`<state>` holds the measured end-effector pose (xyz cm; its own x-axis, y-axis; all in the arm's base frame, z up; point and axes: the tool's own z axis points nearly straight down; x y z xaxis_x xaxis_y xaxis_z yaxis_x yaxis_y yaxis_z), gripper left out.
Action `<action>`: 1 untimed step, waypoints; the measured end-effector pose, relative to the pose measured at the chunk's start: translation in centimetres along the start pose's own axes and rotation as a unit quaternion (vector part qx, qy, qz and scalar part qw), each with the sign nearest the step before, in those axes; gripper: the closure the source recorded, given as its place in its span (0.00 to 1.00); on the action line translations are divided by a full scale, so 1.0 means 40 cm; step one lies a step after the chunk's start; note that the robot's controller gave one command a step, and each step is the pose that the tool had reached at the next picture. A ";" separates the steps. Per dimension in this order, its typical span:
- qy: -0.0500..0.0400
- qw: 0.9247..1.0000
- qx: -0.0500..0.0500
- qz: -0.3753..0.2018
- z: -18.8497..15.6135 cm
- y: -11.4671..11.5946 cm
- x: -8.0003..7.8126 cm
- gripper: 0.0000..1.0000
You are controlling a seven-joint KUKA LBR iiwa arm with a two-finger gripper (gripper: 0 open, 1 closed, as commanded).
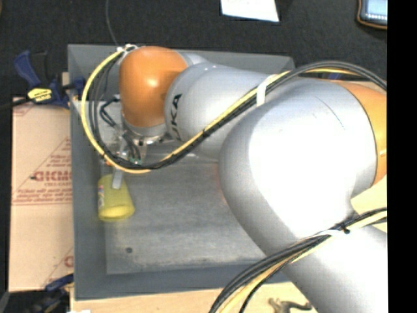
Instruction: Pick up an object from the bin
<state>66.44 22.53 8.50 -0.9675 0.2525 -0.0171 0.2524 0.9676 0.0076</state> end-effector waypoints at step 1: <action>-0.001 1.000 -0.002 -0.001 -0.001 0.004 0.004 0.00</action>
Offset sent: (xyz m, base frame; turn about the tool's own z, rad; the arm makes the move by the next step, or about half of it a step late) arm -0.0099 0.0088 0.0150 0.1321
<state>66.34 22.72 8.55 -0.9677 0.2514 -0.0188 0.2512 0.9679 0.0123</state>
